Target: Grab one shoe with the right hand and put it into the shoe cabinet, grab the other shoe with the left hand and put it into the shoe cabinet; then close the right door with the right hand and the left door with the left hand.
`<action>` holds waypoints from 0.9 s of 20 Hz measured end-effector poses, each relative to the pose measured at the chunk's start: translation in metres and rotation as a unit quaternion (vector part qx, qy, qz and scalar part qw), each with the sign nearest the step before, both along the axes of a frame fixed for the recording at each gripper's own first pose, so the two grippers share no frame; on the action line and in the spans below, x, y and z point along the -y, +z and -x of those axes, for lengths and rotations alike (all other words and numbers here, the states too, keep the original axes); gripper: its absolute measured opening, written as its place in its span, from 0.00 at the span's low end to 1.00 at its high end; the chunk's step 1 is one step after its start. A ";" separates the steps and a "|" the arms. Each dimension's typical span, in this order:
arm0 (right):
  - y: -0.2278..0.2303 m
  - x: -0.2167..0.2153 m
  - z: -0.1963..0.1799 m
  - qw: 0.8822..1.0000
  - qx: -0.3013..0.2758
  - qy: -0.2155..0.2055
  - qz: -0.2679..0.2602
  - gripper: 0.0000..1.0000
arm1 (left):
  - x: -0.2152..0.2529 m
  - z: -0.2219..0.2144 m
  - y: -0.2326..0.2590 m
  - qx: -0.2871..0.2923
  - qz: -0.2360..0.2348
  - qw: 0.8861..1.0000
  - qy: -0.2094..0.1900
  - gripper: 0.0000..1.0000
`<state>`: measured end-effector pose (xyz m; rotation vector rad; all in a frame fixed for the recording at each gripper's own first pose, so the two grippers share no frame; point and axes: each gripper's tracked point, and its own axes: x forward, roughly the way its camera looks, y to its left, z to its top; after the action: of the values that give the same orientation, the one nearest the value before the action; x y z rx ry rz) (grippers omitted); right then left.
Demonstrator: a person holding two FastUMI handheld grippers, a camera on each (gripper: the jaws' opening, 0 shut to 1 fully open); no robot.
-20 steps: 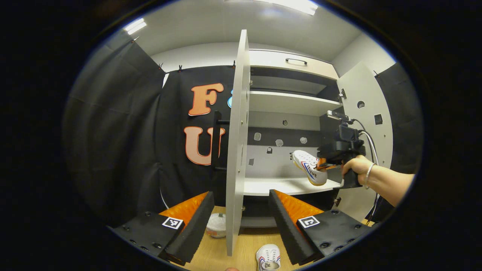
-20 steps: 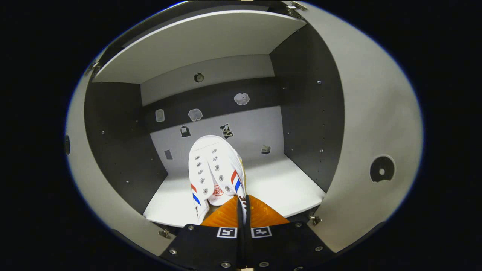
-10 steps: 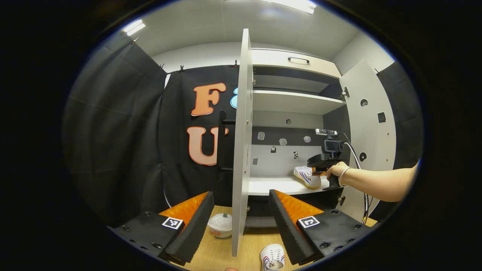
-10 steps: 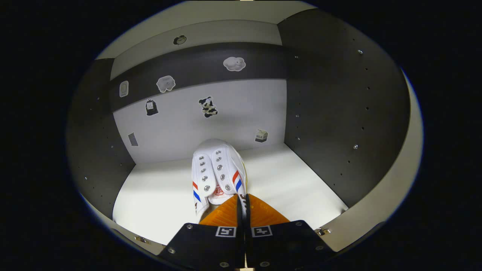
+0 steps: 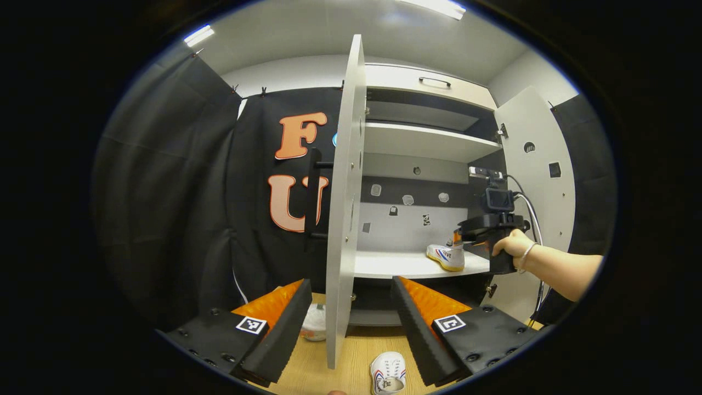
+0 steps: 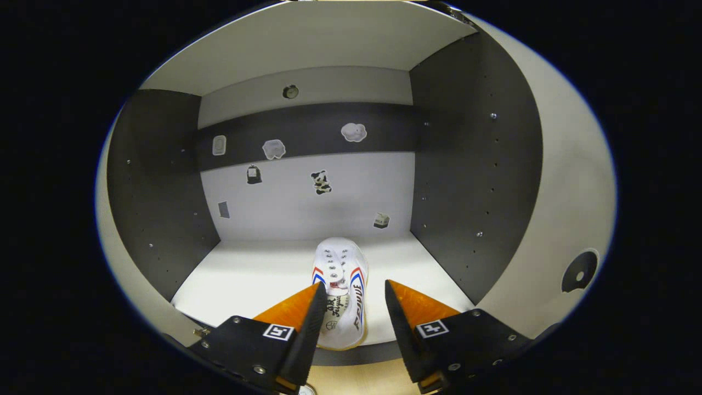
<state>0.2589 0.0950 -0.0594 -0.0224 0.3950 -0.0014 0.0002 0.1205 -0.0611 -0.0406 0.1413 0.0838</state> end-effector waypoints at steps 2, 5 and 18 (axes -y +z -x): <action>0.010 -0.001 0.022 1.000 0.016 0.013 0.001 0.78 | 0.007 0.002 -0.006 -0.009 0.002 1.000 -0.004 0.95; 0.019 -0.004 0.061 0.999 0.030 0.034 -0.021 0.87 | 0.011 0.007 -0.017 -0.019 -0.003 1.000 -0.003 0.95; 0.036 0.024 0.191 0.994 0.068 0.064 -0.055 0.93 | 0.060 0.021 -0.177 -0.177 0.015 0.983 -0.053 0.96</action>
<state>0.0681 0.0713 -0.0238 0.0605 0.2561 0.1441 -0.0205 0.0603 -0.2379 -0.0479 0.4997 -0.0185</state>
